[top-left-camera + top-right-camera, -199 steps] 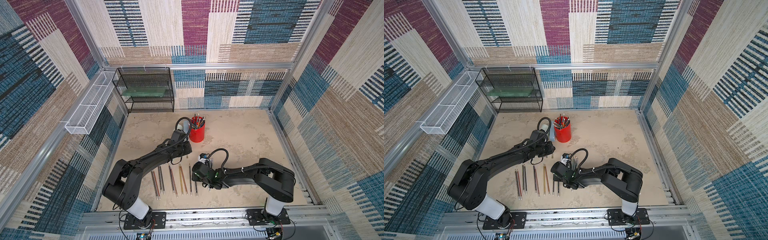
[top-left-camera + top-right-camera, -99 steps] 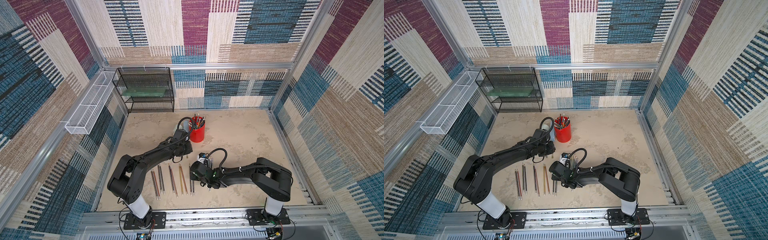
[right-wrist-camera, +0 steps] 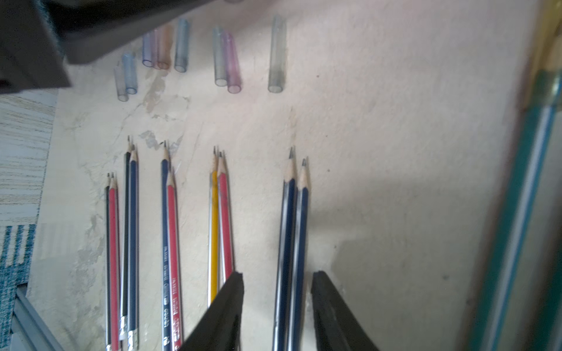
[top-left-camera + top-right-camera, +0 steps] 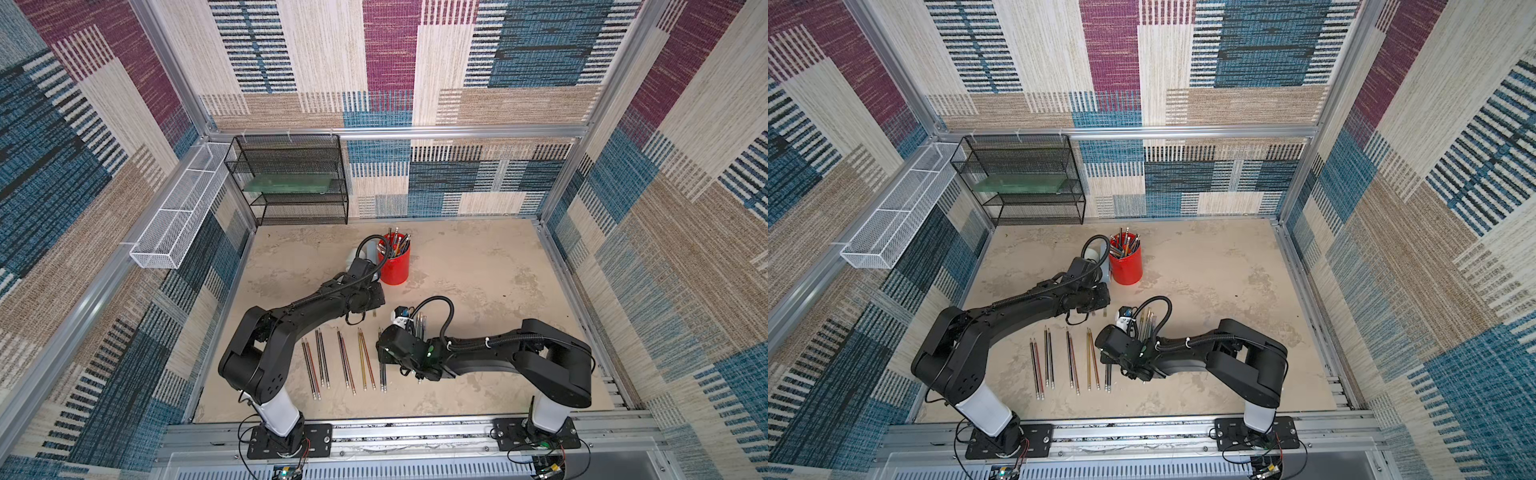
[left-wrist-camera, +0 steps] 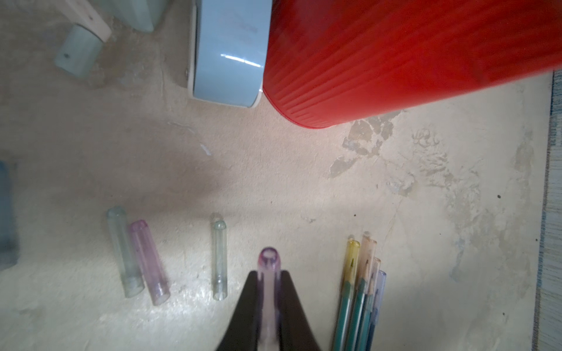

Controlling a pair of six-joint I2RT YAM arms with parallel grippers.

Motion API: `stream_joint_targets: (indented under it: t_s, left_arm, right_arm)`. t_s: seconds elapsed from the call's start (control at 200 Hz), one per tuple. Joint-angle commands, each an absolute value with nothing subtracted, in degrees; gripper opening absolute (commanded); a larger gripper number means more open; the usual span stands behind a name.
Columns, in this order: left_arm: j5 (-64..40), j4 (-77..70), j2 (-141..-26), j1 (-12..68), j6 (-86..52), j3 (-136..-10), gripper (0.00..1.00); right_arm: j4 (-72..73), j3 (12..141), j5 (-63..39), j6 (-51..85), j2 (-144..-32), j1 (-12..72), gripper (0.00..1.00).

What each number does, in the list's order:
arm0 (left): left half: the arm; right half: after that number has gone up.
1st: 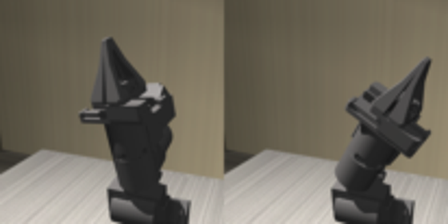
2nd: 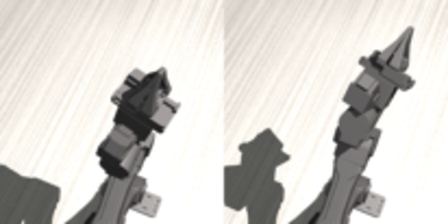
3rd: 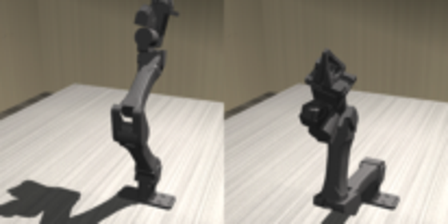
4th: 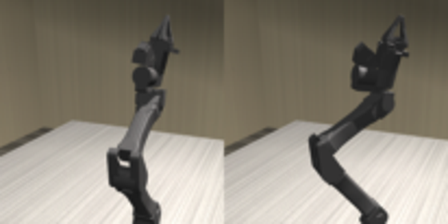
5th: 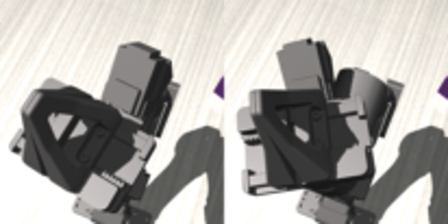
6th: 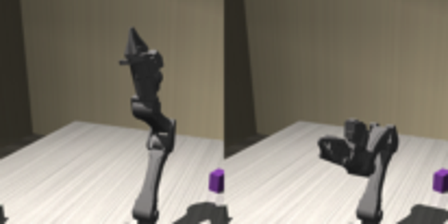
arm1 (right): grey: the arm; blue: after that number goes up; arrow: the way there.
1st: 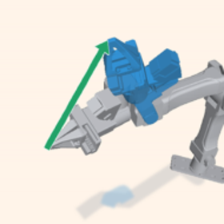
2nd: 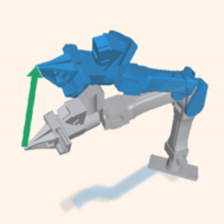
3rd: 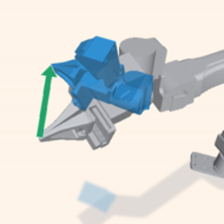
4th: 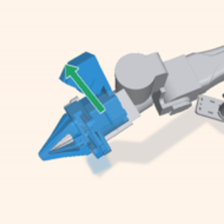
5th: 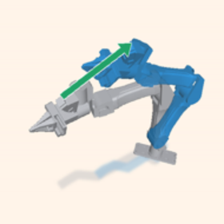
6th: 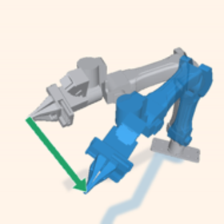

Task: Remove the protective cover of the pencils
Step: Place the pencil at the center of the board.

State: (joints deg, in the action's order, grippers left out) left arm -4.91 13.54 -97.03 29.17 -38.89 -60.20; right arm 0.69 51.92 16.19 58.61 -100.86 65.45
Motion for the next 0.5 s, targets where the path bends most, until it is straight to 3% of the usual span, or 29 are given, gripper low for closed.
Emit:
stream_joint_targets:
  t_s: [0.0, 0.17, 0.22, 0.24, 0.265, 0.496]
  left_arm:
    - [-4.1, 14.7, -97.6, 29.1, -37.1, -61.3, 0.0]
    - [-4.0, 16.3, -98.4, 29.3, -36.6, -62.4, 0.0]
    - [-3.9, 16.7, -98.3, 29.2, -36.6, -62.5, 0.0]
    - [-3.8, 16.8, -98.3, 29.2, -36.6, -62.5, 0.0]
    - [-3.7, 17.2, -98.3, 29.3, -36.5, -62.6, 0.0]
    - [-1.5, 20.9, -101.6, 29.2, -35.0, -66.2, 0.0]
  right_arm:
    - [-1.3, 50.9, 19.9, 59.1, -97.9, 65.6, 0.49]
    - [-4.9, 48.0, 21.9, 59.2, -89.0, 65.8, 0.74]
    - [-6.0, 47.2, 21.9, 59.1, -85.7, 65.7, 0.86]
    - [-6.3, 46.9, 21.7, 58.9, -84.5, 65.7, 0.99]
    - [-7.0, 46.6, 21.3, 58.6, -82.9, 65.6, 0.95]
    - [-12.3, 42.9, 23.3, 58.8, -73.7, 64.2, 0.95]
